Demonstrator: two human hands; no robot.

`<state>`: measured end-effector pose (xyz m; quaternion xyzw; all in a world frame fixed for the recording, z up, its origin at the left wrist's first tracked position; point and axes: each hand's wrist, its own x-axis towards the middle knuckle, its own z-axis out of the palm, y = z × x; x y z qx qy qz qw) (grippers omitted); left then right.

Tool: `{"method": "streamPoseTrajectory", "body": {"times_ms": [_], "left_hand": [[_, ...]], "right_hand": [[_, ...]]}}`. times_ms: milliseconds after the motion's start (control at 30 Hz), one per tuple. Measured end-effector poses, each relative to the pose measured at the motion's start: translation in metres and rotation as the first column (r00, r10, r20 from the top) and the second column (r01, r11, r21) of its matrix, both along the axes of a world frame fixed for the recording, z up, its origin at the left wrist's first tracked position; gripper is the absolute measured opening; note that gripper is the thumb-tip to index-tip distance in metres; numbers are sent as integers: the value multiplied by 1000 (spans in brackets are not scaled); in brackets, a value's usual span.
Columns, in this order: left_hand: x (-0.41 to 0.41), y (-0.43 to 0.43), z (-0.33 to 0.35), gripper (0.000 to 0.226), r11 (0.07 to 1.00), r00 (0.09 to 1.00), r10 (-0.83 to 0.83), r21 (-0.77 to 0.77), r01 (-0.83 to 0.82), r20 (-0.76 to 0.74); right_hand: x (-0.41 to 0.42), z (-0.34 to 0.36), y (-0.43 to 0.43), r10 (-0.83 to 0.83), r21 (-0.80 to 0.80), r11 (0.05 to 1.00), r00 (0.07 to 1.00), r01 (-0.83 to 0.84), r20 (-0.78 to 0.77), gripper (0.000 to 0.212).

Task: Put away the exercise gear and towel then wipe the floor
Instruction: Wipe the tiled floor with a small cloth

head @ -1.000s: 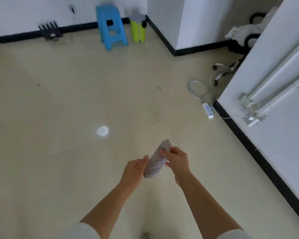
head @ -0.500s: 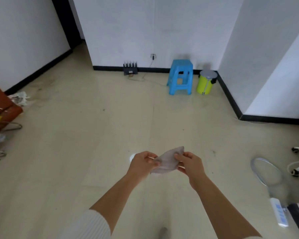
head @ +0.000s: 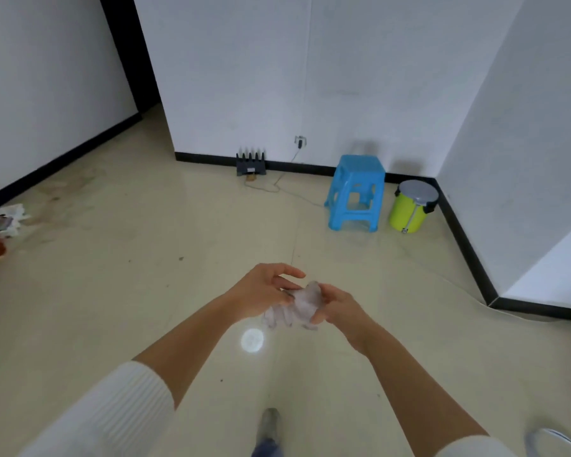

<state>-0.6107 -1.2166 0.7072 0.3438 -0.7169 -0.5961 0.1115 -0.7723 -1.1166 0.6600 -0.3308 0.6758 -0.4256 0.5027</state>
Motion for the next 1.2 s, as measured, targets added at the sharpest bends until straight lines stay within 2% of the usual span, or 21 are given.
{"method": "streamPoseTrajectory", "body": {"times_ms": [133, 367, 467, 567, 733, 967, 1200], "left_hand": [[-71, -115, 3, 45, 995, 995, -95, 16, 94, 23], [-204, -273, -4, 31, 991, 993, 94, -99, -87, 73], [-278, -332, -13, 28, 985, 988, 132, -126, -122, 81], [-365, -388, -25, 24, 987, 990, 105, -134, -93, 90], [-521, -474, -46, 24, 983, 985, 123, -149, -105, 122], [-687, -585, -49, 34, 940, 953, 199, -319, -120, 228], [-817, -714, -93, 28, 944, 942, 213, -303, -130, 260]], "right_hand": [[-66, 4, -104, -1, 125, 992, 1000, 3, -18, 56], [-208, 30, -242, -134, -16, 991, 983, 133, -129, 10], [-281, 33, -299, -203, -69, 979, 962, 193, -182, 13], [-364, 33, -360, -192, -91, 981, 940, 173, -280, 16], [-507, 27, -452, -220, -47, 974, 889, 220, -402, 24], [-678, 31, -573, -332, -13, 932, 837, 363, -436, 25], [-807, -13, -701, -314, 56, 918, 804, 393, -505, 32]]}}
